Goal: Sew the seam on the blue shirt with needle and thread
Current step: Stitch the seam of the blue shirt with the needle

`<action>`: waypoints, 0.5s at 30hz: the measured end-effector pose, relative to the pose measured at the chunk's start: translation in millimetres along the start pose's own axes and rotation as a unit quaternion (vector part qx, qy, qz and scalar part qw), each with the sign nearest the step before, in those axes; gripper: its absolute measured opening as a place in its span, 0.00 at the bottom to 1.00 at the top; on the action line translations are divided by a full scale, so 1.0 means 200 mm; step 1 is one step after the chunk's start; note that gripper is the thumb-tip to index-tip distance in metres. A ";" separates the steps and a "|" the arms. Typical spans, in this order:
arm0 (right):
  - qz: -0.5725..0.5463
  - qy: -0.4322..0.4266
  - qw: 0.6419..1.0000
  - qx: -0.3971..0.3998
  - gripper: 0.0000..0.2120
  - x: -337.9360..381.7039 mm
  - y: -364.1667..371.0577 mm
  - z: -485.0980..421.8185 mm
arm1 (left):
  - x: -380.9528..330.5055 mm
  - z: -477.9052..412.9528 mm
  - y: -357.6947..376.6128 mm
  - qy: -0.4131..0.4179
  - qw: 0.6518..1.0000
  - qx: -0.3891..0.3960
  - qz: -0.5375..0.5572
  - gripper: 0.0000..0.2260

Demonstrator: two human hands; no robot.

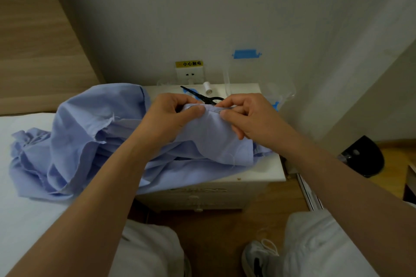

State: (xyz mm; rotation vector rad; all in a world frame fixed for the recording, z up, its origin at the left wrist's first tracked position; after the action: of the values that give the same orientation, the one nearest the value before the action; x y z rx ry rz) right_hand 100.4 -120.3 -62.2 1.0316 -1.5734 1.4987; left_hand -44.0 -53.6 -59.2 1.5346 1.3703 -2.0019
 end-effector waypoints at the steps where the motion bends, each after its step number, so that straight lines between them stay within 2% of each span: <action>1: -0.005 0.003 1.000 0.002 0.07 0.01 0.00 0.00 | 0.00 0.00 0.00 -0.003 1.000 0.005 0.005 0.07; 15: -0.112 0.065 0.991 0.034 0.08 -0.03 0.00 0.01 | 0.00 0.03 0.03 -0.028 0.994 0.077 0.078 0.13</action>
State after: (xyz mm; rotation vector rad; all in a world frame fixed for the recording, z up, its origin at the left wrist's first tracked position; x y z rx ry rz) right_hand 103.3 -121.1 -67.8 1.0871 -1.2793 1.4408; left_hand -43.6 -60.7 -62.4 1.5842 1.0618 -2.0780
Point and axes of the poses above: each hand's wrist, its own z-axis away from the middle knuckle, its own y-axis out of the palm, x = y × z, the point moved 7 cm from there along -z, towards the middle knuckle, and after that the axes turned 6 degrees about x, right-handed, at the moved point
